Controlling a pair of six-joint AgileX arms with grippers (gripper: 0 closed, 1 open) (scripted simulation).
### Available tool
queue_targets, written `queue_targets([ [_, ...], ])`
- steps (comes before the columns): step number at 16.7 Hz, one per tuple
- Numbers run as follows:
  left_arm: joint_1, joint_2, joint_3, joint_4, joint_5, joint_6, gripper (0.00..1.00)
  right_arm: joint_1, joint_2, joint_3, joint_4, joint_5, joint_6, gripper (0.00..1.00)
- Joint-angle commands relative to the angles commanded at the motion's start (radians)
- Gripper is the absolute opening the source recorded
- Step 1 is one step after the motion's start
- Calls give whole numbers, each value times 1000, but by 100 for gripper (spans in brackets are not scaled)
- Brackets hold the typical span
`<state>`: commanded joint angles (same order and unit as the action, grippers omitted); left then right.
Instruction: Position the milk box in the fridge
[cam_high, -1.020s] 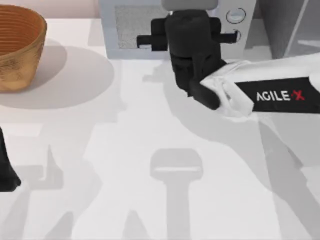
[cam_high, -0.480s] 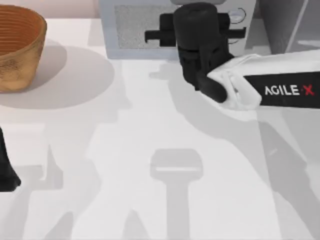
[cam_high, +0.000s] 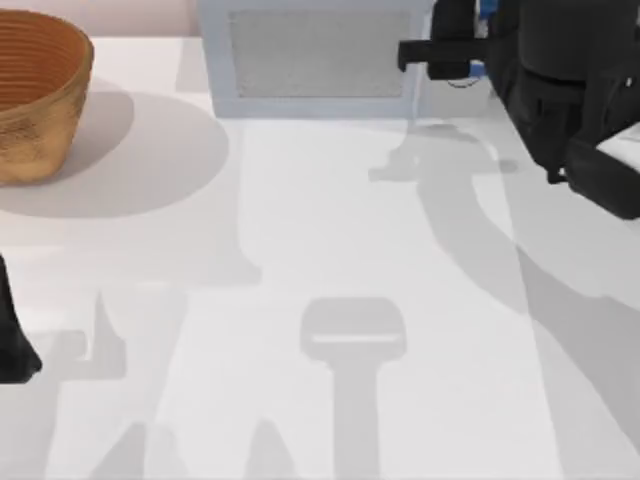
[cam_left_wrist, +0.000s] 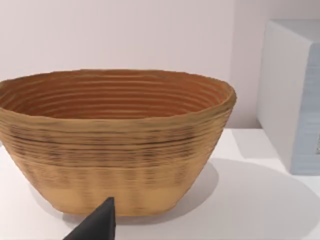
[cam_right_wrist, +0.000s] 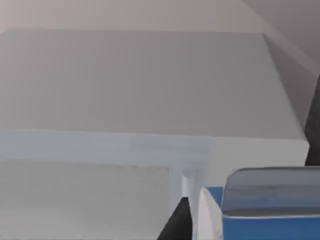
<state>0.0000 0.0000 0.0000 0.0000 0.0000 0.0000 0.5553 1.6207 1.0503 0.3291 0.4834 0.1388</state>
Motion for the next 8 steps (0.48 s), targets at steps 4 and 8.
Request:
queue_targets([
  [4,0,0,0,0,0,0,100,-91,-422,-248,-73,-132,-28,0],
  [8,0,0,0,0,0,0,100,-203,-858,-516,-139,-276,-60,0],
])
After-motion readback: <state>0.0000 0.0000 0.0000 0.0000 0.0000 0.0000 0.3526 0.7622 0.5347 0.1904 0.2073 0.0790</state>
